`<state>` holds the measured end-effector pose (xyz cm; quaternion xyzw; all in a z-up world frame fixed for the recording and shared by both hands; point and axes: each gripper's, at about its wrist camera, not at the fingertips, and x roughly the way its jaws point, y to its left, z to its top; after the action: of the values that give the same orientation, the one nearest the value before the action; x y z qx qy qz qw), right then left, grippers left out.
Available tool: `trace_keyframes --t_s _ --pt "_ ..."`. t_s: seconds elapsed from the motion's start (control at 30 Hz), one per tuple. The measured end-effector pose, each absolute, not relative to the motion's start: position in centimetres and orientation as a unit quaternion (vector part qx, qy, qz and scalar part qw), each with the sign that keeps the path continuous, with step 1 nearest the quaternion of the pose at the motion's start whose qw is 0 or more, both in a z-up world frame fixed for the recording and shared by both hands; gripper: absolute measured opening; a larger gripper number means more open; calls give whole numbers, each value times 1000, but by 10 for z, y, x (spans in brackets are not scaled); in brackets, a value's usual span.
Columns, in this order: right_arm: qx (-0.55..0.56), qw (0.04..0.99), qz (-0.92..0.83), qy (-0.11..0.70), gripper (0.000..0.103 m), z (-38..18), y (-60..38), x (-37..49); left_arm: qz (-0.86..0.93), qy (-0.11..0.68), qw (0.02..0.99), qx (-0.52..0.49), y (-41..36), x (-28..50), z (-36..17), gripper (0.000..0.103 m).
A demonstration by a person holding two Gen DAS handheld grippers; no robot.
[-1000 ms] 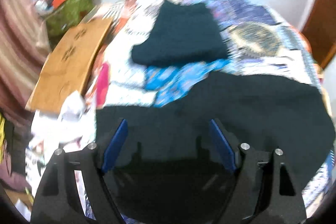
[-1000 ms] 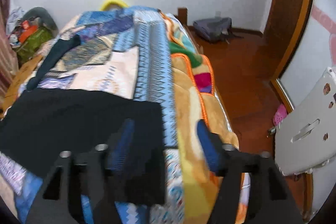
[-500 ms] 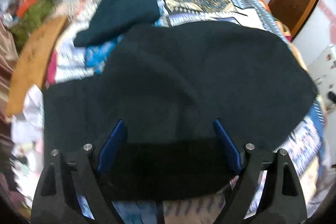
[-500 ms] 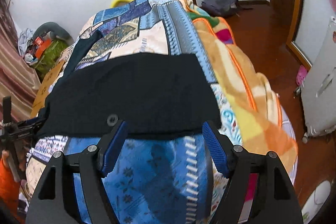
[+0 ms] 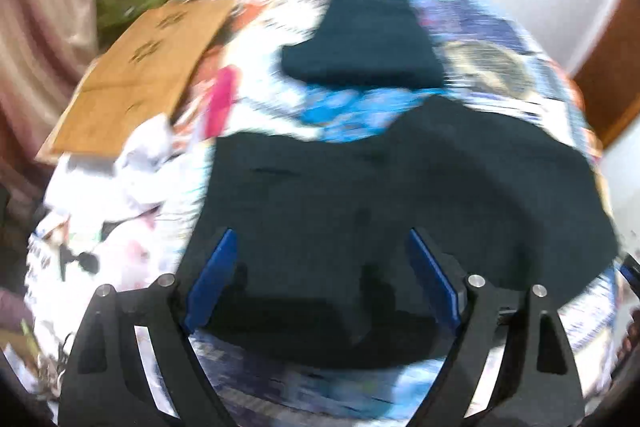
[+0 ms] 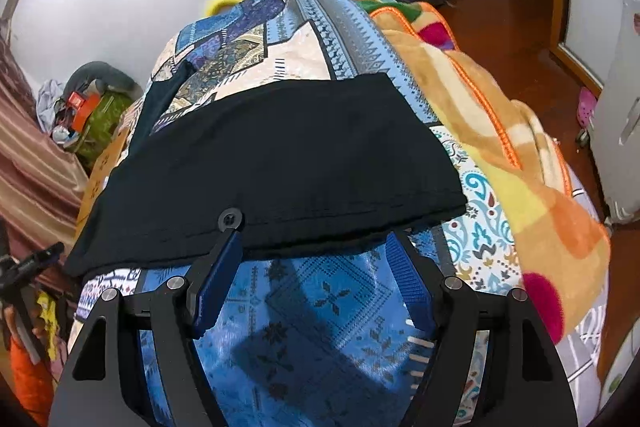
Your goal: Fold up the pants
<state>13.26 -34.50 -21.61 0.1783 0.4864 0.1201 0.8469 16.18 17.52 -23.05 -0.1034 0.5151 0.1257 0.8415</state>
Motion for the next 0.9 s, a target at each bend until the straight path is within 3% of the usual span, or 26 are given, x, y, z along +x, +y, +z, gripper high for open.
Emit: trace_keyframes --t_s 0.17,0.27,0.43,0.67,0.9 --pt "213 836 111 493 71 -228 -347 138 159 579 791 -119 203 171 -293 87" --pt "229 832 108 493 71 -232 -348 140 185 587 785 -65 199 168 -321 100" --pt "216 837 108 490 71 -229 -347 139 198 582 782 -102 220 157 -322 103" --pt "235 834 112 486 71 -229 -352 136 212 572 791 36 194 164 -315 103" --pt "254 842 104 465 71 -232 -357 143 206 542 815 11 184 172 -276 98"
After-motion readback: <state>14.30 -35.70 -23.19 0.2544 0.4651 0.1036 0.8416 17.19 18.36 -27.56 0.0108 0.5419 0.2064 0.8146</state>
